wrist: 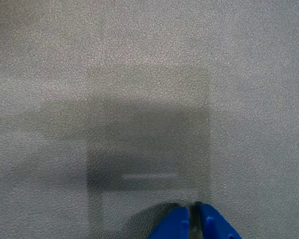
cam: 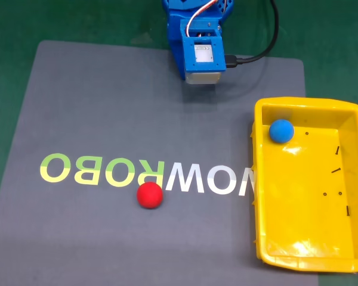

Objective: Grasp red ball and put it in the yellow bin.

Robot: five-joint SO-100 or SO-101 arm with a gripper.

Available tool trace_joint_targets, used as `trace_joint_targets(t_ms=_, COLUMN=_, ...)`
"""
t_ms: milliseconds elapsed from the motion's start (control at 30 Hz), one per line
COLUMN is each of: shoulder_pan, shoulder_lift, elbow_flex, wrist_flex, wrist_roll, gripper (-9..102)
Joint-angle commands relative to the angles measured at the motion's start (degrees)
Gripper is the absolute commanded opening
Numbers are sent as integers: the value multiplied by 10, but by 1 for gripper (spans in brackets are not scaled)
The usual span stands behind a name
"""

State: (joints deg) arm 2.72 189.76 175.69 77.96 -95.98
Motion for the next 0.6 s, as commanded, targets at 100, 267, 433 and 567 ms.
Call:
trace_joint_targets(t_ms=100, shoulder_pan=15, shoulder_lift=8, elbow_flex=19, wrist_flex=9, wrist_roll=17, gripper=0)
trace_joint_targets(t_ms=267, shoulder_pan=15, shoulder_lift=8, elbow_flex=19, wrist_flex=8, wrist_roll=18, gripper=0)
trace_joint_targets(t_ms=433, shoulder_pan=15, shoulder_lift=8, elbow_flex=19, wrist_flex=6, wrist_roll=20, gripper=0)
trace_joint_targets(t_ms=567, shoulder_pan=18, shoulder_lift=8, elbow_flex=19, wrist_flex=-18, wrist_roll=29, gripper=1)
